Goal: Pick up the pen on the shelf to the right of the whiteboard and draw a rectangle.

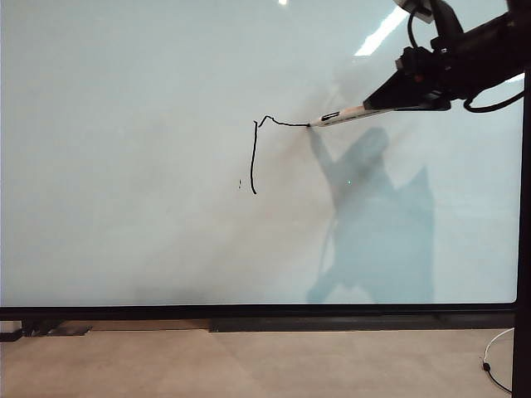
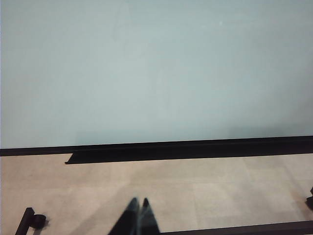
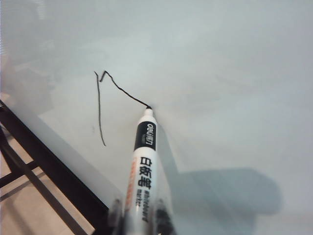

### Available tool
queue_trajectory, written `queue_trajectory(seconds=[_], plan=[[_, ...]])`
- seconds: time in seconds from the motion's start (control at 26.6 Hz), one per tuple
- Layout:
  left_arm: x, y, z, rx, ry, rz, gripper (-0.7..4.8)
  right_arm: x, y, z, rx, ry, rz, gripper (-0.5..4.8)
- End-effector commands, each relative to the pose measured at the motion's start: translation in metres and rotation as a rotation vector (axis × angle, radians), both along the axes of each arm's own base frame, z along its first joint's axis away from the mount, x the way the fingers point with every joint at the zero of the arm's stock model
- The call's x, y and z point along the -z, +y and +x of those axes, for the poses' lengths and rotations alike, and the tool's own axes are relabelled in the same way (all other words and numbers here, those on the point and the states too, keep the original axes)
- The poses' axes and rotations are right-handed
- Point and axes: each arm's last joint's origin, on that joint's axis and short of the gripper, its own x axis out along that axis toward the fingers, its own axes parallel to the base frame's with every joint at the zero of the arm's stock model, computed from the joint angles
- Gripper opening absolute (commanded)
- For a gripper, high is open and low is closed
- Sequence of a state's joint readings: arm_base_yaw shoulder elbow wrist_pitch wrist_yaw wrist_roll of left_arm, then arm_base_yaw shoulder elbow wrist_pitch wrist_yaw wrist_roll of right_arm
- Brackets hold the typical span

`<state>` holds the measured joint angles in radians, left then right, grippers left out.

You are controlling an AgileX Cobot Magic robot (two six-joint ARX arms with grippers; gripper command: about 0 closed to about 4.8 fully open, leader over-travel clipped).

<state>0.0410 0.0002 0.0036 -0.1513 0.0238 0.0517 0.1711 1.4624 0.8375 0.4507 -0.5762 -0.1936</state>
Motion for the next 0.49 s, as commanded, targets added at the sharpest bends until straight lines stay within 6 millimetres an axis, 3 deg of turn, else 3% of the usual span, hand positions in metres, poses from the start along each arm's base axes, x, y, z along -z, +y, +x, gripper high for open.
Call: queue_trajectory(seconds=[0.04,0.49], plan=[[-0.0022,-0.0001,-0.0001,0.002,-0.013,0.001,-0.05,-0.006,-0.0079,-0.0023,0.05,-0.034,0.0,-0.06],[-0.0022,-0.0001,0.0,0.003,-0.013,0.0,-0.05,-0.0068,-0.0168,-0.0065,0.066,-0.022,-0.007,-0.06]])
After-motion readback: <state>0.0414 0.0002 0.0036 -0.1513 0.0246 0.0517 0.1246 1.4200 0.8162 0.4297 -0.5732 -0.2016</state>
